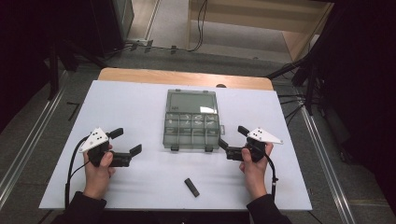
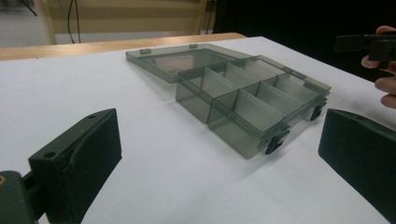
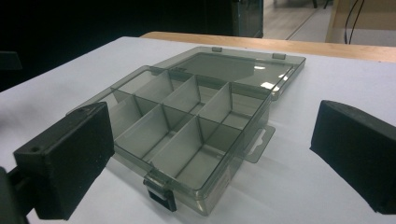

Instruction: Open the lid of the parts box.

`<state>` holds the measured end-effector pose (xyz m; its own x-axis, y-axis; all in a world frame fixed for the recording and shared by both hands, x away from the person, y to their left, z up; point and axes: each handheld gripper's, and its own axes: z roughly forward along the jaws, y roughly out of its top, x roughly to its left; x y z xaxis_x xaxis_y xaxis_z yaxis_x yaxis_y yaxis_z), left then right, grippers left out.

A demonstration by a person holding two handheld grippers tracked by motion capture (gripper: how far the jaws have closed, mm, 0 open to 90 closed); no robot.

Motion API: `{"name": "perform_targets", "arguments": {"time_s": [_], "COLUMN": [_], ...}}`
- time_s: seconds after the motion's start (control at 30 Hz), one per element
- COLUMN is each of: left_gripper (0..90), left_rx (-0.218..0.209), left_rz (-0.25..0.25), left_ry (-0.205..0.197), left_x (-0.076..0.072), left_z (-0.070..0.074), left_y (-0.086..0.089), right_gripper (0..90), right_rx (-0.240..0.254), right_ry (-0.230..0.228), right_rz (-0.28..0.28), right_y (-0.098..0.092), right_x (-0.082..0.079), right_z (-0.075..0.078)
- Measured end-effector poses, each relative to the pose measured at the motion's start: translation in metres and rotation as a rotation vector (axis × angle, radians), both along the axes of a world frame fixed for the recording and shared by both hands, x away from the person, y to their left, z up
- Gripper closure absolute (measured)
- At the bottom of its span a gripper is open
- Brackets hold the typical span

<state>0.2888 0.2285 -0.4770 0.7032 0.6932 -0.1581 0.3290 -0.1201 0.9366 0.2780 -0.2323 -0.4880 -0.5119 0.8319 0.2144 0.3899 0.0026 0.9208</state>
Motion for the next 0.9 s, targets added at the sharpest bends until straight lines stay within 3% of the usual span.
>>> {"name": "perform_targets", "arguments": {"time_s": [0.77,0.9], "left_gripper": [0.0,0.0], "left_rx": [0.032,0.016], "left_rz": [0.046,0.063], "left_ry": [-0.034,-0.032], "left_x": [-0.038,-0.040], "left_z": [-0.003,-0.003], "left_y": [0.043,0.050], "right_gripper": [0.0,0.0], "right_rx": [-0.032,-0.041], "right_ry": [-0.004,-0.008], "right_rz": [0.034,0.045], "right_y": [0.000,0.001], "right_x": [-0.027,-0.032], "right_z": [0.004,0.004]}}
